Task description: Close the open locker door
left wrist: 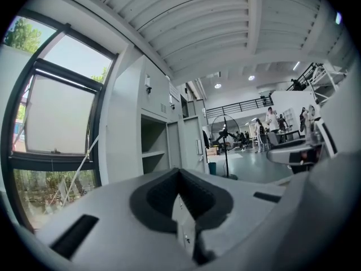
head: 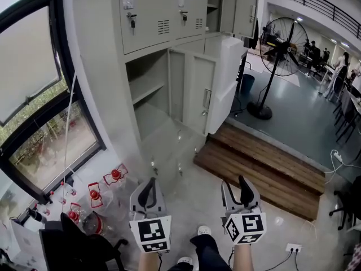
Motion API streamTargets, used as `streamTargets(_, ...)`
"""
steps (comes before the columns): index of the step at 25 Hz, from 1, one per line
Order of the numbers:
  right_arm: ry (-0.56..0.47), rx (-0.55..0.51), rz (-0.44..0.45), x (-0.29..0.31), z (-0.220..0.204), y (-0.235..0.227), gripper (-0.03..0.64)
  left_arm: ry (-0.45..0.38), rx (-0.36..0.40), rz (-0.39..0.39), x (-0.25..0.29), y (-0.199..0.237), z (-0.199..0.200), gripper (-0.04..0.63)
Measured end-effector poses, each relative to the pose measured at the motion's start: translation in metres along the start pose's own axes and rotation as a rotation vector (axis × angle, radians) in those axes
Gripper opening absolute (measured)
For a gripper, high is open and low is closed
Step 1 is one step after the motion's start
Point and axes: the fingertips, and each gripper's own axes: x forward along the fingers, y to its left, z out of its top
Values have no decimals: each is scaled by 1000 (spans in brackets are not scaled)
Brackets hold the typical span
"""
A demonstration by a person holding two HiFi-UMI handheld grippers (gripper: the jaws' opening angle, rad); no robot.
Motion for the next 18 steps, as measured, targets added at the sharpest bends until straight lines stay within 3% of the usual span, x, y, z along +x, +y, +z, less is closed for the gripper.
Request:
streamTargets(9,-8,5,45,63,-3,-33,207,2,-5,52,57,-6,1,-2)
streamTargets(18,-5,-10,162,146,6,-63,207,-1,-19,131,130,-12,18,-2)
